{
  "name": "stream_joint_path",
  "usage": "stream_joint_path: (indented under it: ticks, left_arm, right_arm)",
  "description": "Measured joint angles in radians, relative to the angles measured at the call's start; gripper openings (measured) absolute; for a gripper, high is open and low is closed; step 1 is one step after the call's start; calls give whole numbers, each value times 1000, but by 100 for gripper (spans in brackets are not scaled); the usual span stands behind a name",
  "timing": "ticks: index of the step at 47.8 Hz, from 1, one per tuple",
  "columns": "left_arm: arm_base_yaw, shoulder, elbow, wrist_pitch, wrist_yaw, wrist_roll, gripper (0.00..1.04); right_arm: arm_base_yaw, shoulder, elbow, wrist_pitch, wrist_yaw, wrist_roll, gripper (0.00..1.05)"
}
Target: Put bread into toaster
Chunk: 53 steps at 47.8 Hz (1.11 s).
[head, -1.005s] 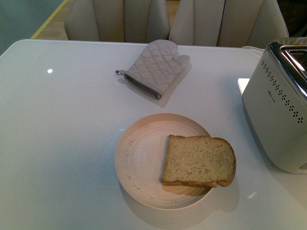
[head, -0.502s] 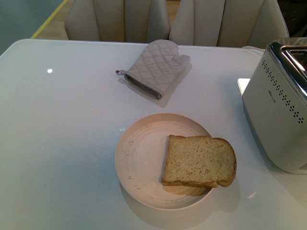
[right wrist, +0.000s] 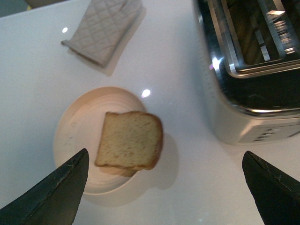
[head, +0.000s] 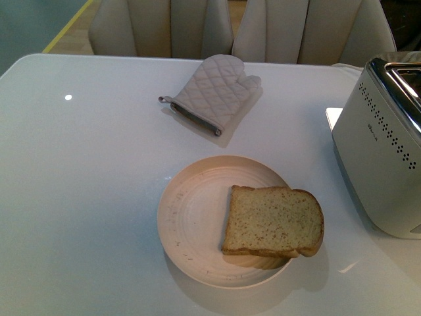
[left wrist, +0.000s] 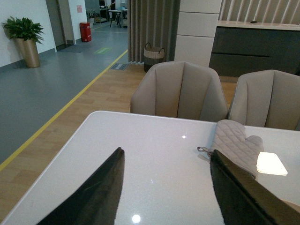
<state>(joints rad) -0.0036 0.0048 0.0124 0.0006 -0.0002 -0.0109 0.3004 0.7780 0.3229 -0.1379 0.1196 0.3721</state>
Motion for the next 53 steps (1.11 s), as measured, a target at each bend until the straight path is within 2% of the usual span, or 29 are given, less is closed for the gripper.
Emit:
stream_joint_path:
  ticks: [6,12,34,53]
  left_arm:
    - [0,0,0,0,0,0,76]
    - [0,0,0,0,0,1,99]
    - [0,0,0,0,0,2,98]
    - [0,0,0,0,0,3,98]
  right_arm:
    - [15,222,44,118,-82,71,96]
    - [15,478,85,244,-148,149,96]
    - [-34,1063,166,525,-228,234,96]
    - [-38,1332,313,604,-301,257,96]
